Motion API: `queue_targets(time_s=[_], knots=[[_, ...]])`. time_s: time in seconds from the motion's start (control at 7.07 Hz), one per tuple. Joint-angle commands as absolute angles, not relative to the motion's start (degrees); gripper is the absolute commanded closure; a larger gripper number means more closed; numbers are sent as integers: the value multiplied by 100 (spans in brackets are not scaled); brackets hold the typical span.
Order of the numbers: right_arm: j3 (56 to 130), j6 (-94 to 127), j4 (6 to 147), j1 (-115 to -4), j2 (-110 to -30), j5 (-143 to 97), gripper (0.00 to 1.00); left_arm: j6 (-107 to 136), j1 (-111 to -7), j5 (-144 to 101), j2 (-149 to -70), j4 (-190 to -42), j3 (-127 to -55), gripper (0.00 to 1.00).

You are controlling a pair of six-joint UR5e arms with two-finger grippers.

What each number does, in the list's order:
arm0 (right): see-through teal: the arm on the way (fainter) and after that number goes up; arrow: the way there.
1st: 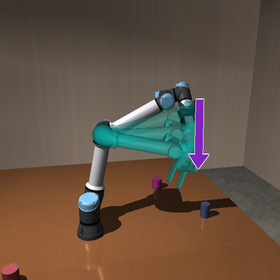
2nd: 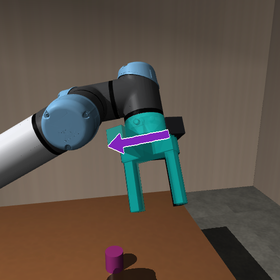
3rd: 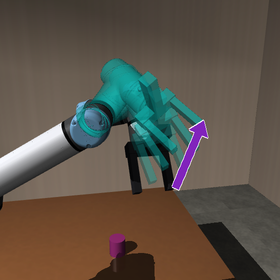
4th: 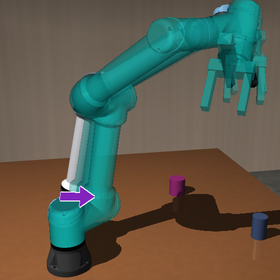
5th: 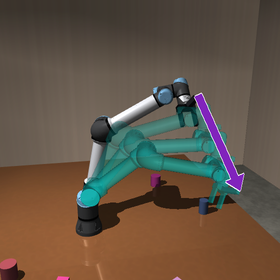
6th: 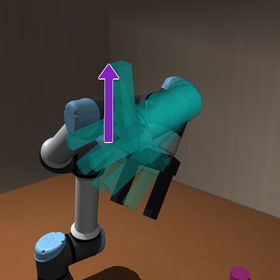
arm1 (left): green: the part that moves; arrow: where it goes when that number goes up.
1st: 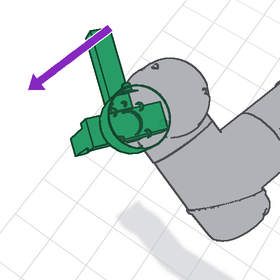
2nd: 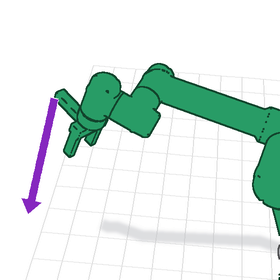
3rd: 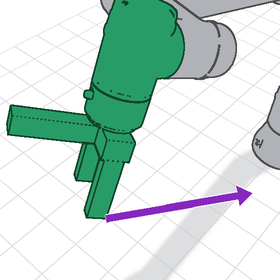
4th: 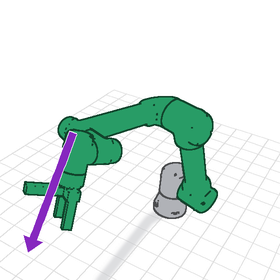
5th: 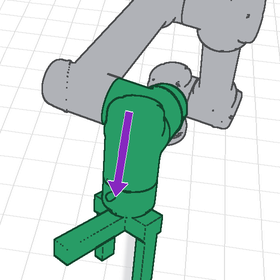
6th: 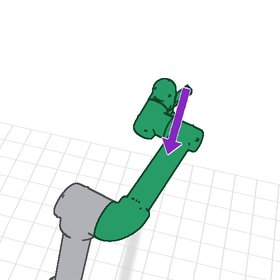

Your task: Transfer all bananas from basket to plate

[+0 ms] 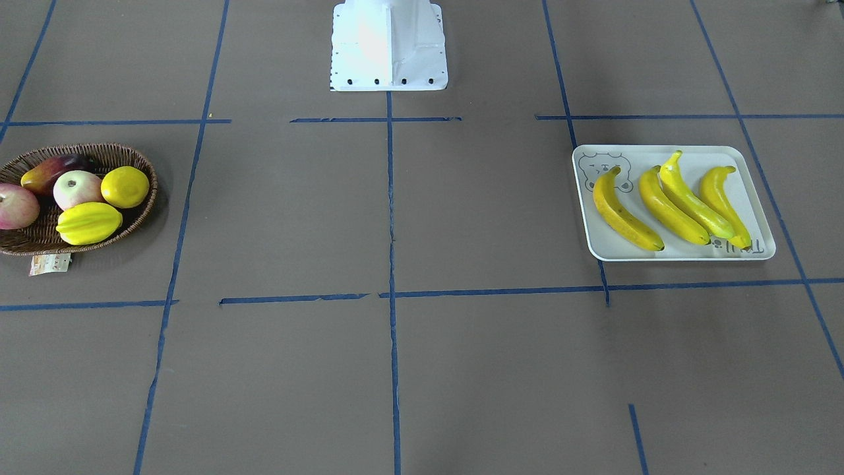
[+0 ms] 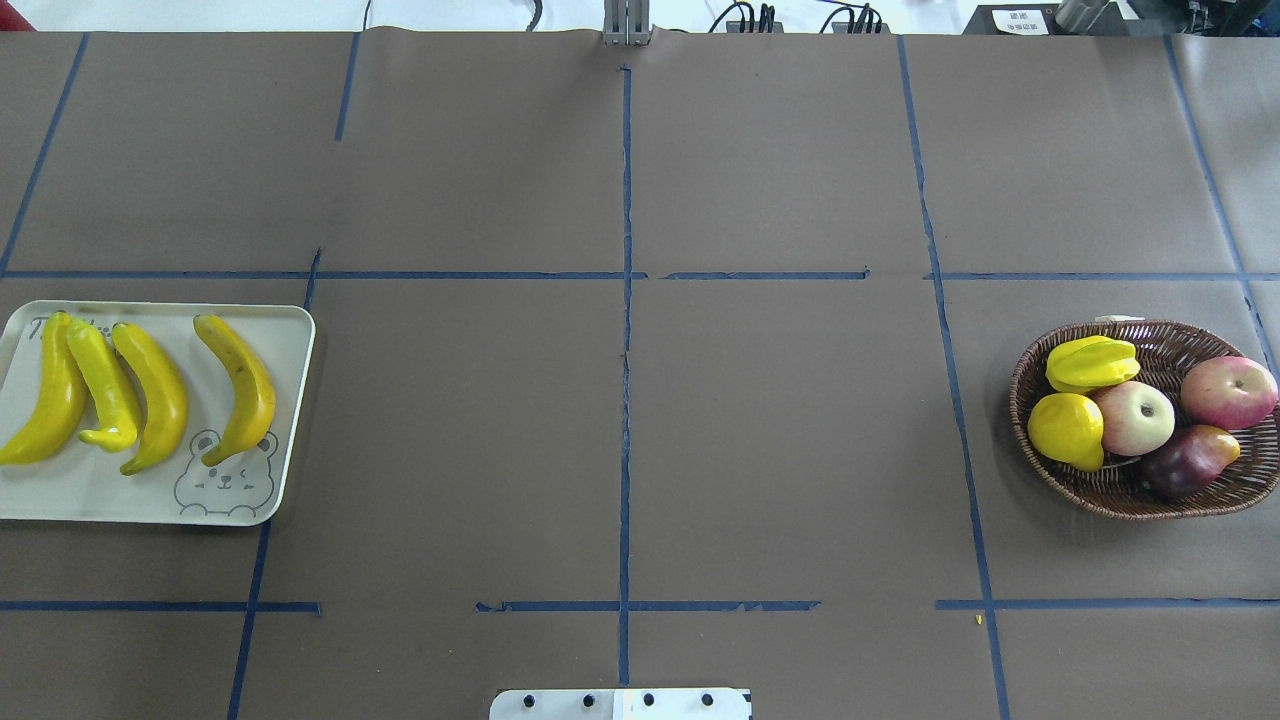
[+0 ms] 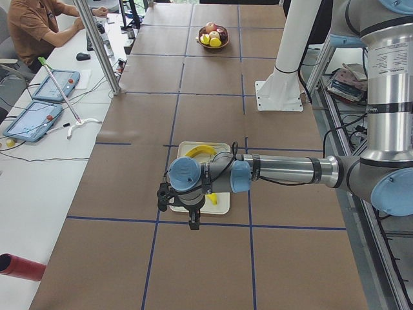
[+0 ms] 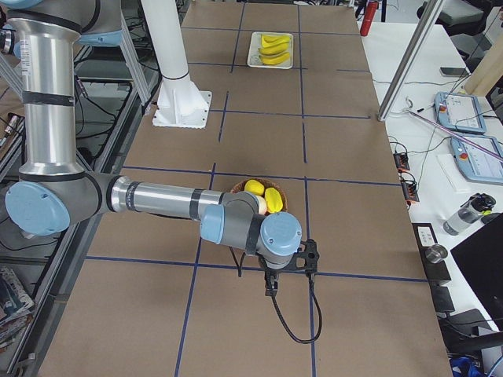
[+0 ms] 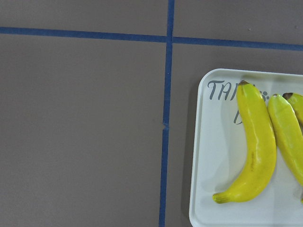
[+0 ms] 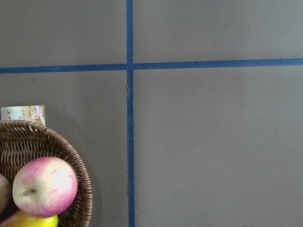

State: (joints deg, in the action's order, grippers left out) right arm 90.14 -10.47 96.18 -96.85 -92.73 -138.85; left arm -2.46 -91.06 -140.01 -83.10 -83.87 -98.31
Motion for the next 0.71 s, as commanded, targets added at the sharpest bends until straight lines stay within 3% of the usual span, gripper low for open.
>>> queue_targets(time_s=[0.0, 0.57], knots=[[9035, -1019, 9615, -9677, -9307, -13878, 0, -246, -9105, -14001, -8314, -8385, -9844, 1], [9035, -1055, 9607, -9677, -9413, -13878, 0, -237, -9105, -14001, -8314, -8385, -9879, 1]])
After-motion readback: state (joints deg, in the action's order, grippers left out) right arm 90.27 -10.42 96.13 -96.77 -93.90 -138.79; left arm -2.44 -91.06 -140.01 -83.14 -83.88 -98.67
